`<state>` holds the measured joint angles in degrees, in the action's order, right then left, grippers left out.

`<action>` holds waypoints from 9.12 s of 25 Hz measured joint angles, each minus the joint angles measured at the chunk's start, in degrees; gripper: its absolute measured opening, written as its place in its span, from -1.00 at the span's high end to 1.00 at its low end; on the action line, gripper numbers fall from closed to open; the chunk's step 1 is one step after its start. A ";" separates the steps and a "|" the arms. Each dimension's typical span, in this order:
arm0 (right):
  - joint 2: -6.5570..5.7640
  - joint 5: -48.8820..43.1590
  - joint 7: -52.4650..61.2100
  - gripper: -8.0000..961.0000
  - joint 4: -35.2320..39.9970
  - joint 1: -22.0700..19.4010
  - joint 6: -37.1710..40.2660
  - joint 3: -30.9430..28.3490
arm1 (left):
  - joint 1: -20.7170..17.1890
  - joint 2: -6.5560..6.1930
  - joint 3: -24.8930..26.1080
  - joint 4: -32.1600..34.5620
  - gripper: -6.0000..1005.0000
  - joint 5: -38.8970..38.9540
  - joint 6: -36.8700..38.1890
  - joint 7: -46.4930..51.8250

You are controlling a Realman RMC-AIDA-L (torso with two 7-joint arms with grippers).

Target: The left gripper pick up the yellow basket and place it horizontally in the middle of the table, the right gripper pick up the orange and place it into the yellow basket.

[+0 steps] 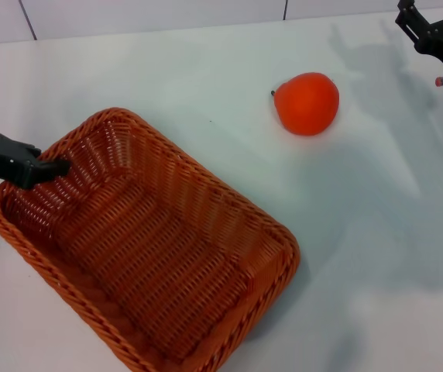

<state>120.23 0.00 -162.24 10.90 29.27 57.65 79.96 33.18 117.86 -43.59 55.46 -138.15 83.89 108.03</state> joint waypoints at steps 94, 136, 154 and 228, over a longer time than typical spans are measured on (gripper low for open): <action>-0.09 0.00 0.00 -0.85 -0.01 0.81 -0.96 0.11 | -2.81 3.99 24.94 -3.07 0.66 0.89 -7.49 26.91; 0.27 -0.18 6.04 -0.82 0.67 3.16 -12.33 21.44 | -10.52 6.08 25.22 -19.55 -0.80 69.75 -5.01 -38.80; 0.49 -6.03 10.45 -0.81 0.91 4.57 -18.37 21.99 | -12.23 6.06 25.81 -23.85 -0.79 79.50 -1.96 -49.48; 0.52 -17.67 18.12 -0.96 11.41 8.23 -0.43 25.13 | -12.41 6.02 28.76 -27.63 -0.80 80.70 -1.78 -54.52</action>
<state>120.75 -17.66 -144.12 22.32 37.50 57.23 105.09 20.77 123.88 -14.83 27.83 -57.45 82.11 53.51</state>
